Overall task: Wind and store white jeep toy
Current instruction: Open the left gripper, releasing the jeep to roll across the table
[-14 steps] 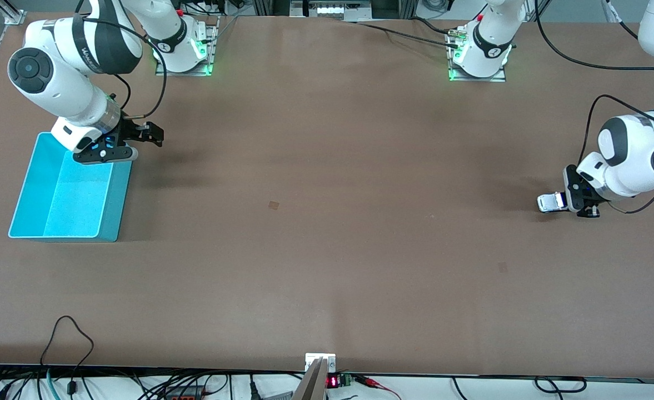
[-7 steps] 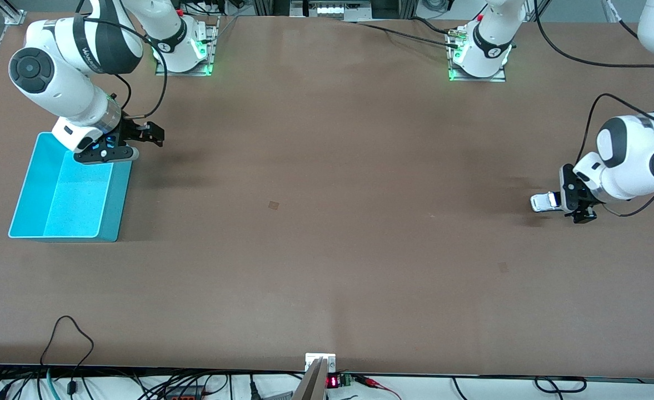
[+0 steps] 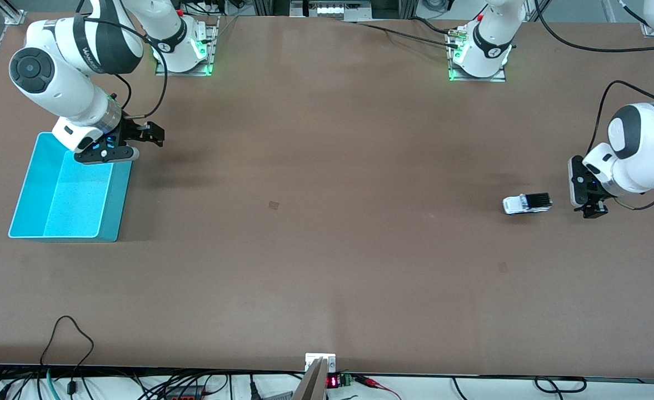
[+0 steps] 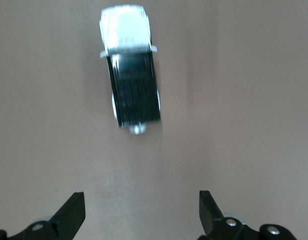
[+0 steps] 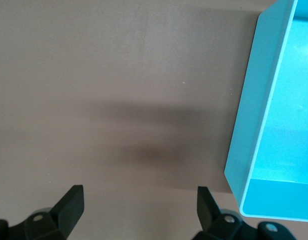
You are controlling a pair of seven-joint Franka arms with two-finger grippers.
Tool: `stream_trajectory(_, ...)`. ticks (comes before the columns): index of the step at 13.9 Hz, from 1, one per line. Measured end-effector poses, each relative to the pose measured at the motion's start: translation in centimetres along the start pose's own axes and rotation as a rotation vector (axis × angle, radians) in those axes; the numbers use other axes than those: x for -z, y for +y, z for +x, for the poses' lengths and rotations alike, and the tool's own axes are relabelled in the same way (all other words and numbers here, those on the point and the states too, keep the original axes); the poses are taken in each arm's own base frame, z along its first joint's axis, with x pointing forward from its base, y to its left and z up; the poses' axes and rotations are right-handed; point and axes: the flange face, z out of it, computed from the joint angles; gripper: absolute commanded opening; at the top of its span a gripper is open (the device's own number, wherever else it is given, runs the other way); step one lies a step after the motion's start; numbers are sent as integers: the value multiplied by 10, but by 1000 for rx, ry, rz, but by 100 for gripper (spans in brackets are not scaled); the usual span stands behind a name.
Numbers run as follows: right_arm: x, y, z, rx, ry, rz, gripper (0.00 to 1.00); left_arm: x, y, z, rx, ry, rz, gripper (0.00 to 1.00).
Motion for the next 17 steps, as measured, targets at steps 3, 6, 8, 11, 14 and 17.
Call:
stream_trajectory(3, 0, 0, 0, 0, 0, 0, 100, 11, -3, 14, -24, -3, 8, 100)
stream_trajectory(6, 0, 0, 0, 0, 0, 0, 100, 13, -5, 25, -42, -2, 11, 100)
stream_trajectory(8, 0, 0, 0, 0, 0, 0, 100, 14, -7, 34, -59, -3, 14, 100)
stream_trajectory(11, 0, 0, 0, 0, 0, 0, 100, 27, -13, 58, -60, 0, 36, 100)
stream_trajectory(14, 0, 0, 0, 0, 0, 0, 100, 44, -22, 87, 21, 17, 67, 100)
stream_trajectory(17, 0, 0, 0, 0, 0, 0, 100, 49, -26, 131, 151, 20, 73, 100)
